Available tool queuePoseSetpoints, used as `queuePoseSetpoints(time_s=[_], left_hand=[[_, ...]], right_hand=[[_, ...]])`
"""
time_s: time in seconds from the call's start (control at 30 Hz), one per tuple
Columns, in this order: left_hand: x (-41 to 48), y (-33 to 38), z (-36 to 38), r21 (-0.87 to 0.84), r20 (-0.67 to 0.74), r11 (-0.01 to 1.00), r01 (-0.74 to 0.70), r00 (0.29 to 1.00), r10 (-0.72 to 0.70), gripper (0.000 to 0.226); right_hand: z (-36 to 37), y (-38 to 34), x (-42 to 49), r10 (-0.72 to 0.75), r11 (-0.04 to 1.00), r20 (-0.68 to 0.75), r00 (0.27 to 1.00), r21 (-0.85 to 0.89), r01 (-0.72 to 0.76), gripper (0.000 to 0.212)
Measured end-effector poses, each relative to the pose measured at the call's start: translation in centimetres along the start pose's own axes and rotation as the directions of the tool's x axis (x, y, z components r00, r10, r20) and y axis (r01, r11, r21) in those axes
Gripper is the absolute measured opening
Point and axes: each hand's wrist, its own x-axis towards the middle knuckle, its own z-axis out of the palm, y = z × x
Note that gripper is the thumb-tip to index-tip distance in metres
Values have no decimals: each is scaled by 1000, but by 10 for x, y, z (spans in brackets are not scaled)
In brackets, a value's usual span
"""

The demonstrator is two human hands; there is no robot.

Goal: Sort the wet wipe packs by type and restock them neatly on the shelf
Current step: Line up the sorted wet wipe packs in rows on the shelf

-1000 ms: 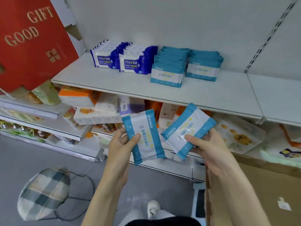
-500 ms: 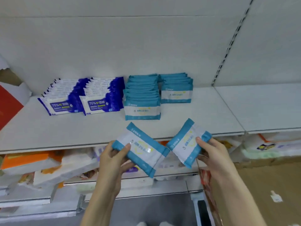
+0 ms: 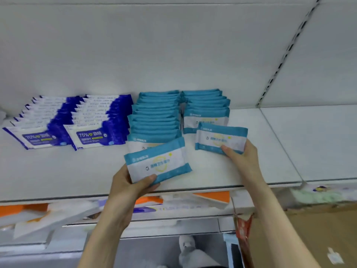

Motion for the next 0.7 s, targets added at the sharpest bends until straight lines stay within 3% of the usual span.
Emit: queuePoseSetpoints(time_s=[0.1,0.23,0.43,0.5,0.6,0.67,0.7], left_hand=[[8,0,8,58,-18,997,-47,999,48,32],[12,3,12,61,-40,995,-76,996,78,30],[12,9,19,230,-36,961,-151,986,163,28],[12,9,28,278,7,944,-176,983,181,31],[14,8,48,302,83,929,-214,977,198,32],[15,6,67,283,140,929,-240,968,208,32],[16,6,77,275,173,928,-252,962,210,33]], right_hand=[[8,4,38,-122,967,45,992,-219,129,26],[17,13,66,-227,860,25,974,-464,212,37],[17,20,75,-230,820,41,972,-530,217,49],[9,13,72,-200,862,9,980,-474,180,45],[-9,-6,49,-149,971,-108,983,-203,125,26],[-17,-17,28,-117,993,156,981,-11,120,15],[-17,-19,18,-100,994,338,936,76,79,22]])
